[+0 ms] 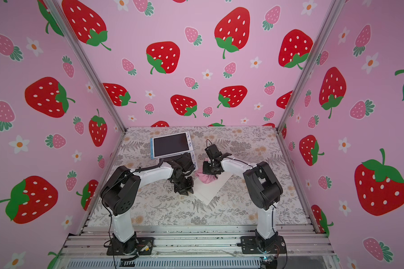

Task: Wipe the drawing tablet
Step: Wipe the dirt from the drawing tablet.

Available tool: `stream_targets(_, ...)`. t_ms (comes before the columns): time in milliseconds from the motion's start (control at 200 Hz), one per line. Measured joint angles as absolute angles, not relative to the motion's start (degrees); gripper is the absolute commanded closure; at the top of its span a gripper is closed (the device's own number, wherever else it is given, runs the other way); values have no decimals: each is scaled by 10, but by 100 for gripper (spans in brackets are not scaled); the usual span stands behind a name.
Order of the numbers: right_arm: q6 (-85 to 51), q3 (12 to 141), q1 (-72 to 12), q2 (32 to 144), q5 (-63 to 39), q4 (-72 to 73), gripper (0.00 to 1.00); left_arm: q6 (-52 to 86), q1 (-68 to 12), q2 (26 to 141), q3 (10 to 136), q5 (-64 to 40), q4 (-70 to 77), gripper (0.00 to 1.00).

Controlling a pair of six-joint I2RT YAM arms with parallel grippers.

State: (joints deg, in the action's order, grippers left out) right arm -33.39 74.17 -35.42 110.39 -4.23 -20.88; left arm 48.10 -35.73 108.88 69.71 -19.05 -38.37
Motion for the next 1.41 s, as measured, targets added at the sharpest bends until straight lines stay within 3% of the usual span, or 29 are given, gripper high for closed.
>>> stream_targets(290,-321,745,-204,1115,-85,-205,100,483,-357,1091,703,-176,-392,70)
stream_targets(625,-313,735,-326,1116,-150,-204,100,494,-355,1098,713,-171,-396,66)
stream_targets(720,-321,735,-283,1114,-172,-201,100,499,-356,1098,716,-172,-393,60)
stream_targets(905,-334,735,-176,1097,-187,-200,100,519,-359,1098,735,-139,-404,59)
stream_targets(1181,-345,712,-162,1023,-191,-184,100,560,-384,1132,876,-90,-457,58)
stream_targets(1406,-328,677,-124,1029,-173,-190,100,613,-407,1207,892,-97,-484,57)
